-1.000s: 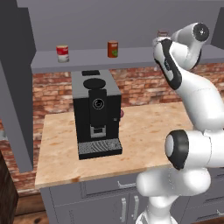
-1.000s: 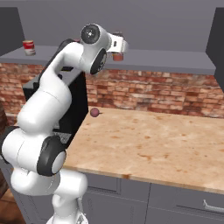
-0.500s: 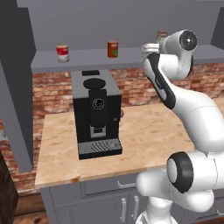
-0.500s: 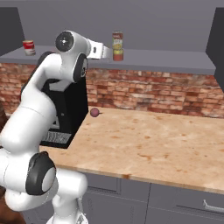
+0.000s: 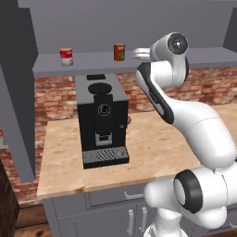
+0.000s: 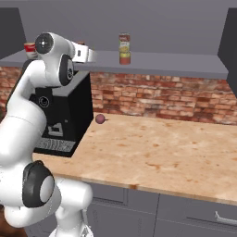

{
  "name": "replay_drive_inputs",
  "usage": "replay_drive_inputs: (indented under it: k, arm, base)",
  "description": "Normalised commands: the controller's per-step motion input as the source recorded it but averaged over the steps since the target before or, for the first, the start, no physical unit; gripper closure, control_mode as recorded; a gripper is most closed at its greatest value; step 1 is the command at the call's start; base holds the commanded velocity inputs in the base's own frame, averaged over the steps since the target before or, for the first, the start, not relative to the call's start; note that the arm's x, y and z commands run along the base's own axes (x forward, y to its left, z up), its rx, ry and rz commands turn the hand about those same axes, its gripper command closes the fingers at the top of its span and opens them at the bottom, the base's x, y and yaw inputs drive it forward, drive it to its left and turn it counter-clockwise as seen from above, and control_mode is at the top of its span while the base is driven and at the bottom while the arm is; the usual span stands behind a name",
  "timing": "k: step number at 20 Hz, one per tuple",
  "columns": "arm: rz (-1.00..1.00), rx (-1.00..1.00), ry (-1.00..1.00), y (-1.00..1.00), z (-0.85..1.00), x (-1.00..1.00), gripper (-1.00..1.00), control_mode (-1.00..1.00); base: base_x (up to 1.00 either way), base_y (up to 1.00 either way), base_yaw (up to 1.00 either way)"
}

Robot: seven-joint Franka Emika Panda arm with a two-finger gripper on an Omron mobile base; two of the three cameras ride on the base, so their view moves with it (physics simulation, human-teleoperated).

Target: Stack two cans on top of the other two cans in the cabinet.

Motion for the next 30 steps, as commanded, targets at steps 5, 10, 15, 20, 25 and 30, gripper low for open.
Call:
replay_drive_inputs:
  k: [5, 10, 15, 20, 25, 30]
  arm:
    - [0.01, 0.03, 0.03, 0.42, 0.0, 0.14, -1.0, -1.0]
    - [0.11, 0.04, 0.04, 0.39, 0.01, 0.18, -1.0, -1.0]
    - [0.14, 0.02, 0.04, 0.27, 0.01, 0.25, -1.0, -1.0]
    - [0.07, 0.0, 0.01, 0.06, 0.0, 0.33, -1.0, -1.0]
    - [0.02, 0.0, 0.0, 0.0, -0.07, 0.22, -1.0, -1.0]
    - [0.0, 0.0, 0.03, 0.05, -0.08, 0.33, -1.0, -1.0]
  base:
    - [0.0, 0.0, 0.0]
    - [0.0, 0.0, 0.0]
    - [0.0, 0.0, 0.0]
    - [0.0, 0.0, 0.0]
    - [0.0, 0.0, 0.0]
    - [0.0, 0.0, 0.0]
